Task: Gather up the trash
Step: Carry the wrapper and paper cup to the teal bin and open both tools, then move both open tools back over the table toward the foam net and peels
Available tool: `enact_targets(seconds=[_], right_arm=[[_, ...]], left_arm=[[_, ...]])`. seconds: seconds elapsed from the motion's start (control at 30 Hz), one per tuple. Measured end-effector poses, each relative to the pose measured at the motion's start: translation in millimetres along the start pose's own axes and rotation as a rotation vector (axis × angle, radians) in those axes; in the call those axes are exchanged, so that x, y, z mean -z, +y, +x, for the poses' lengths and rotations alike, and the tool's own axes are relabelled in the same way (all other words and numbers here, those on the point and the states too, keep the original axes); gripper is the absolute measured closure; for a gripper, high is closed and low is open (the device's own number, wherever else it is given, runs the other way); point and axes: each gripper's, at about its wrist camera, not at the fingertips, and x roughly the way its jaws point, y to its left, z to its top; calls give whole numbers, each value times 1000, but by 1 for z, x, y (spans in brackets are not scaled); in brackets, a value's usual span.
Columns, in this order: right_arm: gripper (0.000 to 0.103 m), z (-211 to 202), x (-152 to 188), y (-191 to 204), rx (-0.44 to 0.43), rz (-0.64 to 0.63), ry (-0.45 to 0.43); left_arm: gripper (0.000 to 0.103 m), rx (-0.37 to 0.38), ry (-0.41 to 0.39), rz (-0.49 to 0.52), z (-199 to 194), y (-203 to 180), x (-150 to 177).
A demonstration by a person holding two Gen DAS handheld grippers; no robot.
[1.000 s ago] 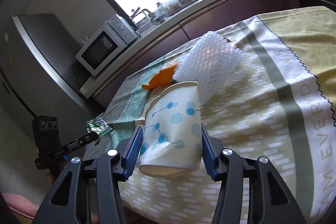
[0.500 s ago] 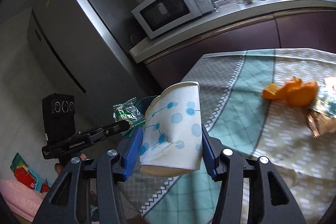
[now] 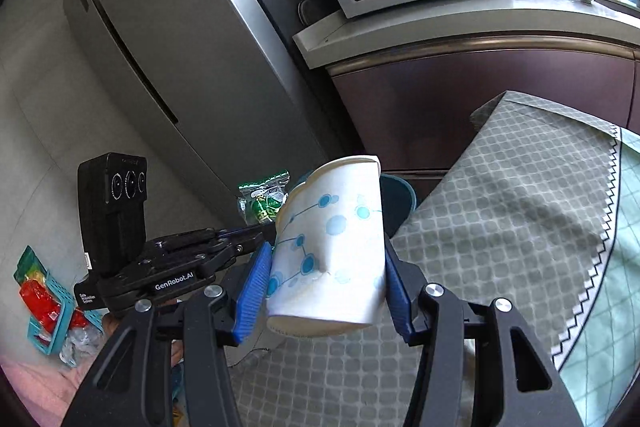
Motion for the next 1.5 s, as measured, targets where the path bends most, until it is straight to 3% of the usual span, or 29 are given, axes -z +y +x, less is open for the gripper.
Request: enact_targets(seconds=[0.47, 0.53, 0.77, 1.0, 1.13, 1.37, 1.5], right_arm=[[51, 77, -17, -6, 72, 33, 130], [45, 86, -19, -10, 82, 53, 138], [44, 80, -15, -17, 71, 78, 125], [44, 41, -4, -19, 52, 68, 73], [43, 5, 7, -20, 57, 50, 23], [43, -75, 32, -36, 121, 59, -87], [42, -133, 56, -56, 221, 100, -163]], left_arm=[[95, -80, 116, -82, 58, 45, 8], [93, -90, 118, -86, 60, 48, 11], [91, -103, 125, -90, 64, 51, 13], [91, -70, 100, -70, 53, 38, 13], [83, -24, 59, -22, 39, 12, 10], [73, 110, 8, 108, 22, -61, 3], [71, 175, 17, 192, 25, -111, 3]])
